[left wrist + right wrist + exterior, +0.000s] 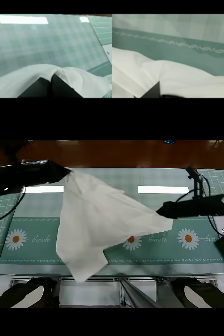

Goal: Fold the shirts.

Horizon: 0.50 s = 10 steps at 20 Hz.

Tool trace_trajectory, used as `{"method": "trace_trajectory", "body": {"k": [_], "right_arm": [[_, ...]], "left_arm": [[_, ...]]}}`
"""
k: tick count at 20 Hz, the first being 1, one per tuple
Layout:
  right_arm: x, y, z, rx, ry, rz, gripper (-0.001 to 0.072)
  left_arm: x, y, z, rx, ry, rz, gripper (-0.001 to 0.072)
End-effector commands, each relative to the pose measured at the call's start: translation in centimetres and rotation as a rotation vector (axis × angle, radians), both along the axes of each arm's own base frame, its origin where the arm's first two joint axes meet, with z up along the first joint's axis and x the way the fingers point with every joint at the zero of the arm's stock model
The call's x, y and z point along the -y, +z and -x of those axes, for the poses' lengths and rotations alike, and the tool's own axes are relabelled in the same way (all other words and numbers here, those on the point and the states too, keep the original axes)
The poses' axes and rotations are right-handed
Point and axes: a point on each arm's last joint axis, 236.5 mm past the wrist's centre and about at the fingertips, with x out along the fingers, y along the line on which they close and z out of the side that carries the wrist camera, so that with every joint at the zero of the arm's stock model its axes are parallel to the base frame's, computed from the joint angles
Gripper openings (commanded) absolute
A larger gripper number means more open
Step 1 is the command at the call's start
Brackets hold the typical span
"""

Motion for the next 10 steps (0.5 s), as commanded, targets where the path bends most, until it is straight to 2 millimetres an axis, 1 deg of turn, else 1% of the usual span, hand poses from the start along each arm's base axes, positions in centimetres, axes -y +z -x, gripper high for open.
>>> {"method": "trace_trajectory", "body": {"k": [1, 2, 4, 6, 7, 8, 9, 10], "right_arm": [[1.2, -3.2, -7.8, -0.032, -0.089, -0.103, 0.0023], [1.6, -3.4, -9.7, -0.038, -0.106, -0.127, 0.0023], [2.0, -4.0, -13.1, -0.049, -0.134, -0.172, 0.0023], [2.0, -4.8, -15.3, -0.057, -0.160, -0.219, 0.0024], [2.0, -5.3, -16.0, -0.077, -0.186, -0.236, 0.0057], [2.3, -5.8, -16.7, -0.094, -0.227, -0.246, 0.0219], [2.6, -5.9, -17.0, -0.096, -0.237, -0.250, 0.0395], [3.3, -5.8, -17.3, -0.086, -0.244, -0.247, 0.0418]], "left_arm": [[2.8, -5.7, -7.2, -0.091, -0.051, -0.017, 0.0018], [3.6, -6.6, -8.7, -0.123, -0.077, -0.008, 0.0018], [4.6, -9.0, -10.9, -0.236, -0.084, 0.043, 0.0017], [5.4, -11.9, -11.4, -0.366, -0.089, 0.084, 0.0018], [5.6, -13.1, -11.0, -0.423, -0.096, 0.095, 0.0032], [5.7, -14.3, -10.3, -0.490, -0.104, 0.104, 0.0229], [5.6, -15.0, -9.4, -0.532, -0.129, 0.100, 0.0493], [4.8, -15.4, -8.4, -0.570, -0.162, 0.087, 0.0510]]}}
